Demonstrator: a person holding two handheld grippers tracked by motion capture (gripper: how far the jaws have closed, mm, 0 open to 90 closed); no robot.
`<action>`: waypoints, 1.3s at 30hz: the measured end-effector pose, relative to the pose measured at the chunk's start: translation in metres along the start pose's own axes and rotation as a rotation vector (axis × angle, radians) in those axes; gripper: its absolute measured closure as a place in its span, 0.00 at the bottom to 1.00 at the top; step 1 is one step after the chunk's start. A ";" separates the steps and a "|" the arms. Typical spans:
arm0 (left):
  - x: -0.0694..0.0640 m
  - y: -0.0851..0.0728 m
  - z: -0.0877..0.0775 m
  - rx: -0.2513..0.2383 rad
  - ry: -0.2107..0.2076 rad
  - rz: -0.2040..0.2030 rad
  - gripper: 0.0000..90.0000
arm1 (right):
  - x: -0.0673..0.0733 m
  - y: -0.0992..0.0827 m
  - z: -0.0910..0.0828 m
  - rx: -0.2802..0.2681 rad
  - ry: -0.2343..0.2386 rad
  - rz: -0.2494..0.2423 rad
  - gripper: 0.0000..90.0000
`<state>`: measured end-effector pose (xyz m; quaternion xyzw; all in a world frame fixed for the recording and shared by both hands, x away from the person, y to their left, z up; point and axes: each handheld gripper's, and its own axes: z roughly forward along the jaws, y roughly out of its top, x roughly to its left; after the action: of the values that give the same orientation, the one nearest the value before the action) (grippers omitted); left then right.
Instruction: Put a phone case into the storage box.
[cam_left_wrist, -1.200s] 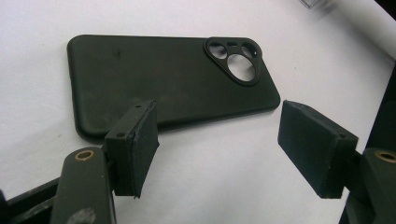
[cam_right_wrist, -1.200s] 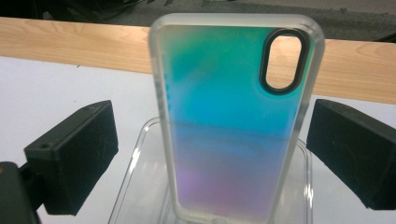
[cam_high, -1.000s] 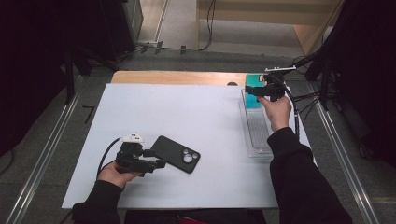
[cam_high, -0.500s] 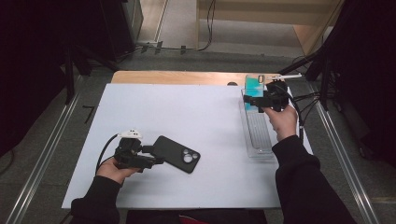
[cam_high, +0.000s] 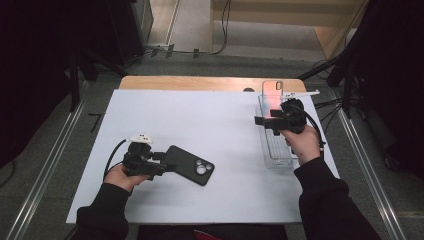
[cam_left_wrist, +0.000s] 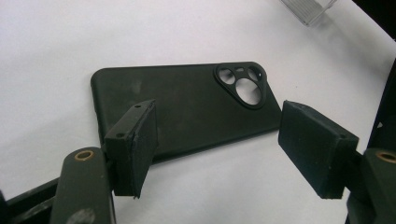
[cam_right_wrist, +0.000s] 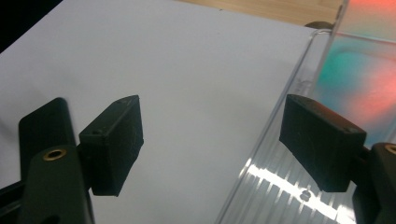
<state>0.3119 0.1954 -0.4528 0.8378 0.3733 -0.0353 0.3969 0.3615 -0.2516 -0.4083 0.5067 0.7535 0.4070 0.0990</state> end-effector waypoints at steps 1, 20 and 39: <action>0.000 0.001 0.000 -0.001 0.000 -0.005 0.32 | 0.002 -0.001 -0.001 0.000 0.010 -0.005 0.23; 0.001 0.004 -0.001 -0.002 -0.028 -0.005 0.32 | 0.041 -0.037 -0.006 0.092 0.213 -0.125 0.31; 0.002 0.005 -0.004 -0.025 -0.082 -0.016 0.32 | 0.058 -0.091 -0.006 0.158 0.293 -0.220 0.31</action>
<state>0.3154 0.1970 -0.4476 0.8275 0.3639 -0.0681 0.4221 0.2683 -0.2197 -0.4541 0.3628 0.8403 0.4028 -0.0080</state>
